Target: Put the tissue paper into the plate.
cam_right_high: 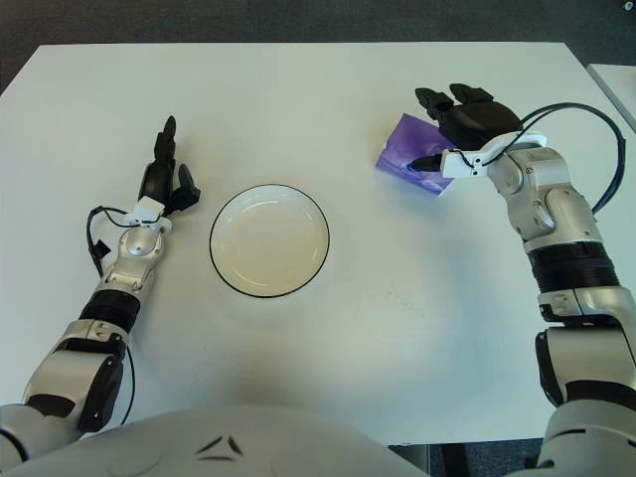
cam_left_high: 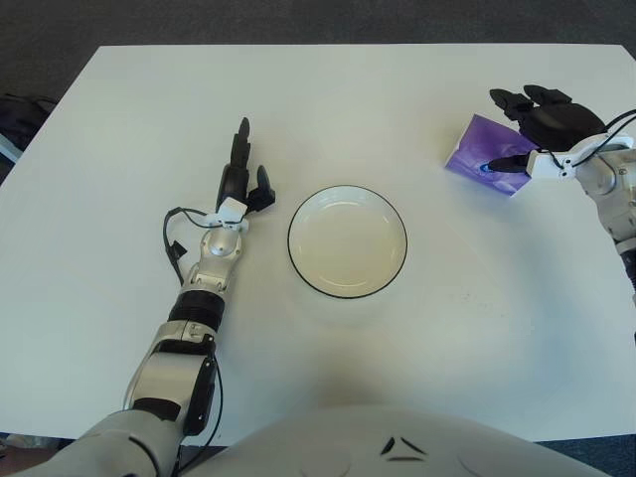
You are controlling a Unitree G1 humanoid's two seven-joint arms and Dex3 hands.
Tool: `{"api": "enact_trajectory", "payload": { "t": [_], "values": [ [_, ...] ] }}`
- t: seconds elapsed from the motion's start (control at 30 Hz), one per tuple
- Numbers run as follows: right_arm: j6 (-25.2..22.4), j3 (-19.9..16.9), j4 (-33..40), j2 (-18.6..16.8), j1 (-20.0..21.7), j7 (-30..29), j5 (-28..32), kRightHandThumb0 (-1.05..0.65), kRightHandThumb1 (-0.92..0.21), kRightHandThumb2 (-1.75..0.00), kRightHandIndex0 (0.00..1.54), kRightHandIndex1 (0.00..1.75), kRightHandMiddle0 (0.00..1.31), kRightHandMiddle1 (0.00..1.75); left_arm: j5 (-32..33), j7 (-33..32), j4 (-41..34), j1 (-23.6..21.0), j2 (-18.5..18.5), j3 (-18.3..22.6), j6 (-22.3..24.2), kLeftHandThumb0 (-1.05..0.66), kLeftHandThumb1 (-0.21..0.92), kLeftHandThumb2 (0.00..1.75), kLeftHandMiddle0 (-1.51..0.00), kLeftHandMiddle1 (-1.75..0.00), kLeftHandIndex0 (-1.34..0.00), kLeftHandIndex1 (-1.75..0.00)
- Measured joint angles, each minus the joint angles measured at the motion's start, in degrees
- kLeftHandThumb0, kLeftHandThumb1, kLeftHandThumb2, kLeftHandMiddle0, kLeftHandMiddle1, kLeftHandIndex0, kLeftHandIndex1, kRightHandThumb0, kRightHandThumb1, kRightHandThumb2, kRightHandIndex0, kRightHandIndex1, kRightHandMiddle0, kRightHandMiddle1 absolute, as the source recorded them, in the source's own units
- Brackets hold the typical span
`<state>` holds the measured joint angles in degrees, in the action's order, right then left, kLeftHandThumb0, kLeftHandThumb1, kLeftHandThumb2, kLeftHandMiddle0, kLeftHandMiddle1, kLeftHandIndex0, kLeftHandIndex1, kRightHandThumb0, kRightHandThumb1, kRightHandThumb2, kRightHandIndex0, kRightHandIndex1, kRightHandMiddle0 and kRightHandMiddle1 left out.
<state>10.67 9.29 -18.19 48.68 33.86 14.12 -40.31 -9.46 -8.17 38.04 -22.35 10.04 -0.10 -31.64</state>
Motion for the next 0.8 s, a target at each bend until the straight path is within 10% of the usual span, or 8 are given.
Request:
{"api": "enact_trajectory", "payload": {
  "t": [0.8],
  "values": [
    [-2.25,4.38,-6.74,-3.89,2.12,-2.65,-1.64,-1.05,-0.92,-0.56,0.00,0.00,0.00,0.06,0.02,0.01,0.33,-0.19,0.76,0.07,-0.25,-0.86,0.92,1.13,-0.01,0.00,0.00,-0.14]
  ]
}}
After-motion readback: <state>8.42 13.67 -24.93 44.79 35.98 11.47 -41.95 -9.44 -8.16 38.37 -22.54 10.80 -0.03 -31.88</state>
